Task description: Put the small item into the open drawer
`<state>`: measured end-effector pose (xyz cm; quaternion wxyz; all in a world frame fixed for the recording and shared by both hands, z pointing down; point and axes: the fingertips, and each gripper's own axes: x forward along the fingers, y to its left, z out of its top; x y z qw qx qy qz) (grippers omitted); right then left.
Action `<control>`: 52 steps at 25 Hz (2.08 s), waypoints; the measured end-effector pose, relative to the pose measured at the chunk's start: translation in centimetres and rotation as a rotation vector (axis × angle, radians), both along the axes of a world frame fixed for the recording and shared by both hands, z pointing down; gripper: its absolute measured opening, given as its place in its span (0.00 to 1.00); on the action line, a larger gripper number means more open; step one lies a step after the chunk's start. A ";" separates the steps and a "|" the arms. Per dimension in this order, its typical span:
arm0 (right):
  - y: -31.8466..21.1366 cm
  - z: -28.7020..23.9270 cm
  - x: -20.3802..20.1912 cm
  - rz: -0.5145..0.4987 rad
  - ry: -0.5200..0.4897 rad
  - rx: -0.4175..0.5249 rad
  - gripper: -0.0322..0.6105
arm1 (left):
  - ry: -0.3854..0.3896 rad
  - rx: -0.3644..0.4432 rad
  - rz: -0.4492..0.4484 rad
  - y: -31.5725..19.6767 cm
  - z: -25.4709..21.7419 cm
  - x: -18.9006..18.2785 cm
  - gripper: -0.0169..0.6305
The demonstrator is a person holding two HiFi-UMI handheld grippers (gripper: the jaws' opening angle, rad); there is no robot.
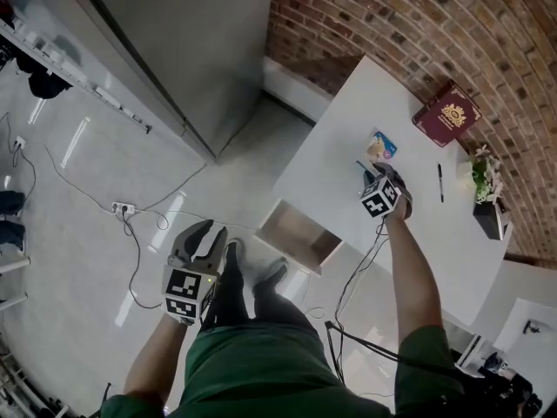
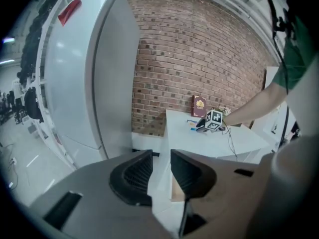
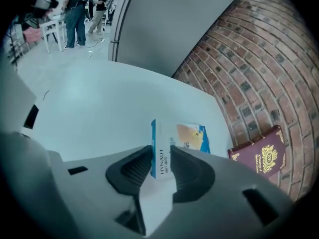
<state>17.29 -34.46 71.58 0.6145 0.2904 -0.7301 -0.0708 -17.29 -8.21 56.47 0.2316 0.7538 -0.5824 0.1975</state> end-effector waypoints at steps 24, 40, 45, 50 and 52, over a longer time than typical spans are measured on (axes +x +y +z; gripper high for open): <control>6.6 -10.6 -0.6 -0.013 -0.246 0.123 0.14 | 0.048 0.025 0.219 -2.9 -1.6 6.5 0.18; 21.1 -17.4 -3.0 -0.105 -0.526 -0.123 0.14 | 0.095 -0.022 0.425 -1.8 -0.6 14.1 0.18; 25.4 -17.1 -4.8 -0.145 -0.576 -0.198 0.14 | 0.100 -0.052 0.446 -0.8 0.8 14.8 0.18; 29.6 -15.5 -7.0 -0.209 -0.565 -0.275 0.14 | 0.104 -0.078 0.448 -0.3 2.2 14.6 0.18; 31.1 -14.2 -7.7 -0.241 -0.536 -0.312 0.14 | 0.103 -0.089 0.447 -0.1 2.7 14.4 0.18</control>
